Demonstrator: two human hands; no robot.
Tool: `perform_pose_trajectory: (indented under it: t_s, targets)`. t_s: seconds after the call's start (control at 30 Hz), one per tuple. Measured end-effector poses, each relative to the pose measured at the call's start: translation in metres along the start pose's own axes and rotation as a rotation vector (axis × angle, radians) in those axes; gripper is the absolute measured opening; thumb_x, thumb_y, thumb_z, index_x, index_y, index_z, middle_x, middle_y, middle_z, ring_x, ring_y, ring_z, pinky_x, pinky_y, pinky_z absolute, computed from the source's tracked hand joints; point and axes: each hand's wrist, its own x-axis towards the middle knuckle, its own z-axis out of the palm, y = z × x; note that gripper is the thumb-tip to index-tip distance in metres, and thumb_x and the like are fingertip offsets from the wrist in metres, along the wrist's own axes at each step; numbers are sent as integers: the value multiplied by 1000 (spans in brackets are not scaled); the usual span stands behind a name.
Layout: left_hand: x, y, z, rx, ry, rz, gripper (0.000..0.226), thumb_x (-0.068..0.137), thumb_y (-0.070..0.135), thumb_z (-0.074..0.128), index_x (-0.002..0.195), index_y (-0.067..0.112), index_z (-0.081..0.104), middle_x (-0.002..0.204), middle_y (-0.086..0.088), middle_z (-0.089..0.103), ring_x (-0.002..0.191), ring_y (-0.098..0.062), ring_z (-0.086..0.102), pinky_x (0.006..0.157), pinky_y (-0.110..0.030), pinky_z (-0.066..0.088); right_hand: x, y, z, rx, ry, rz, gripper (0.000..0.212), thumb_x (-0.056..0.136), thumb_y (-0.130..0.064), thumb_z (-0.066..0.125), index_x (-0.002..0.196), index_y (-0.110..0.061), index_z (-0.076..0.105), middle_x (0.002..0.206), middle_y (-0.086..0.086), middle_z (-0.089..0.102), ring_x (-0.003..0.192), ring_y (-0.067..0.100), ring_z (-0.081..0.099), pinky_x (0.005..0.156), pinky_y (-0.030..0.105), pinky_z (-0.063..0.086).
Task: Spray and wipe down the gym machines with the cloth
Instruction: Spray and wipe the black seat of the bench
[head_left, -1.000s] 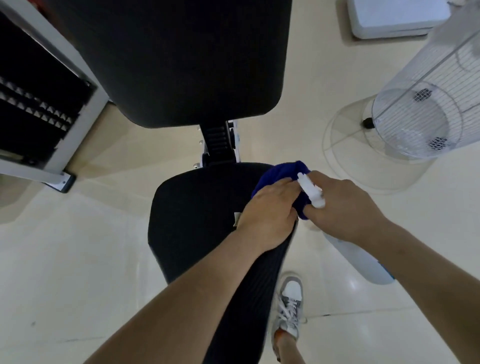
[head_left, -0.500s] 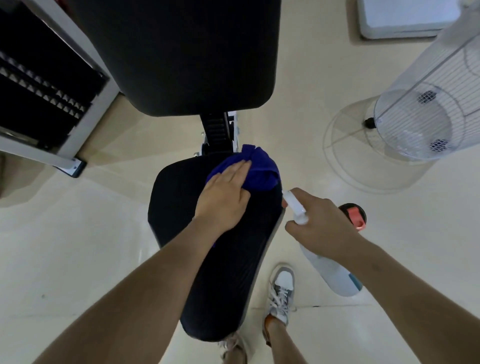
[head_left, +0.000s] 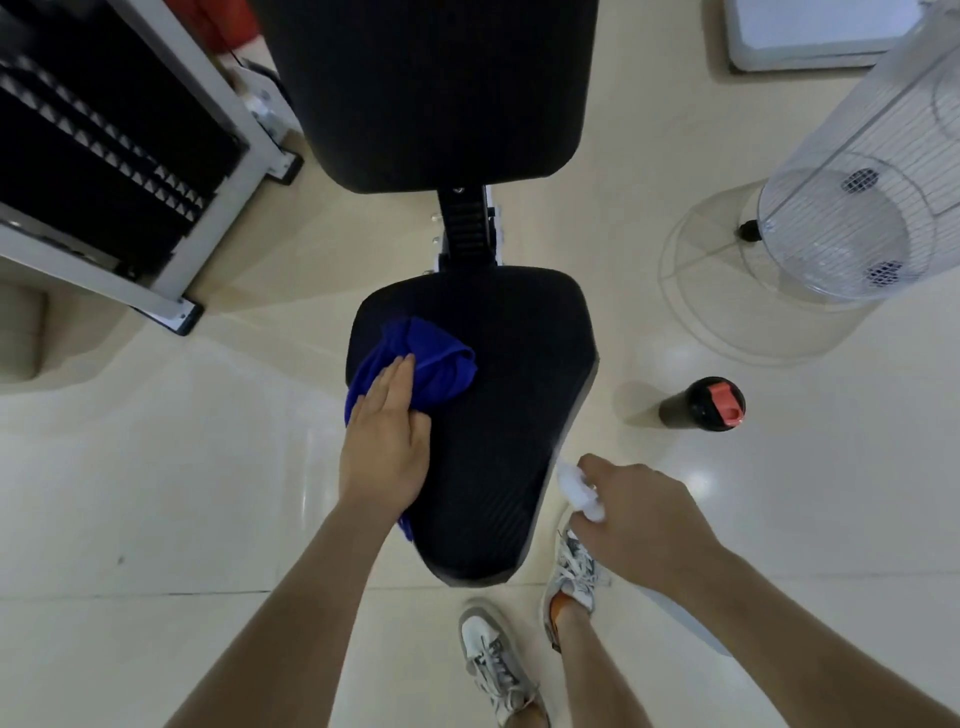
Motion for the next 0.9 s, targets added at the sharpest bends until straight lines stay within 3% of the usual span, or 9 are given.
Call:
perform_pose_trajectory:
  t_s: [0.23,0.33,0.4,0.47,0.57,0.67,0.77,0.83,0.9]
  targets:
    - [-39,2,2,-195,27,-55,58,96,9,40,151,23,28,156,9,28,144,-11,21,117,-34,26,-17,-20,13,-12,-12,-90,19,89,-30,49,107,-30,43,60,-9,41,53,8,41,49,17,24]
    - [-54,0,1,-240,18,-40,58,96,7,39,151,24,29,156,8,29,144,-12,23,115,-30,26,-28,-27,14,-98,-50,-112,14,89,-32,49,95,-28,37,65,-7,45,65,13,49,54,19,33]
    - [-58,-1,-1,-287,15,-50,57,96,6,39,149,25,32,154,6,34,142,-16,30,116,-33,29,-36,-30,17,-102,-80,-125,15,89,-32,49,101,-24,47,75,-4,59,70,16,54,65,25,43]
    - [-60,-3,-6,-367,6,-106,54,96,8,39,146,29,39,144,0,48,129,-21,47,108,-37,40,-44,-33,23,-128,-46,-183,22,87,-31,47,108,-24,52,72,-4,60,64,15,51,65,28,49]
    - [-66,-3,-16,-588,2,-240,48,96,7,39,134,34,52,124,2,60,102,-9,59,89,-24,50,-52,-40,30,-150,-7,-290,44,74,-34,34,109,-22,58,58,-4,57,49,18,53,51,30,52]
    - [-76,-6,-24,-809,42,-310,45,94,1,39,119,32,62,115,7,64,99,-4,59,87,-20,50,-56,-47,31,-202,-79,-290,49,79,-37,32,125,-27,48,86,1,69,76,22,65,69,29,48]
    - [-85,-9,-28,-874,65,-333,44,93,1,39,117,27,65,103,5,68,81,-6,59,70,-17,47,-51,-54,28,-269,-74,-314,37,90,-37,37,122,-24,49,99,0,70,88,21,65,82,30,50]
    - [-91,-9,-26,-872,73,-335,43,93,2,41,119,28,64,101,7,68,76,-1,58,65,-13,46,-49,-58,29,-279,-74,-320,36,89,-38,37,121,-24,48,99,-1,68,87,21,64,79,29,48]
    - [-97,-6,-23,-830,43,-302,43,95,5,45,122,34,60,113,8,66,85,6,59,73,-12,48,-47,-58,28,-246,-50,-310,35,88,-37,43,121,-26,45,90,-2,65,78,21,61,69,29,43]
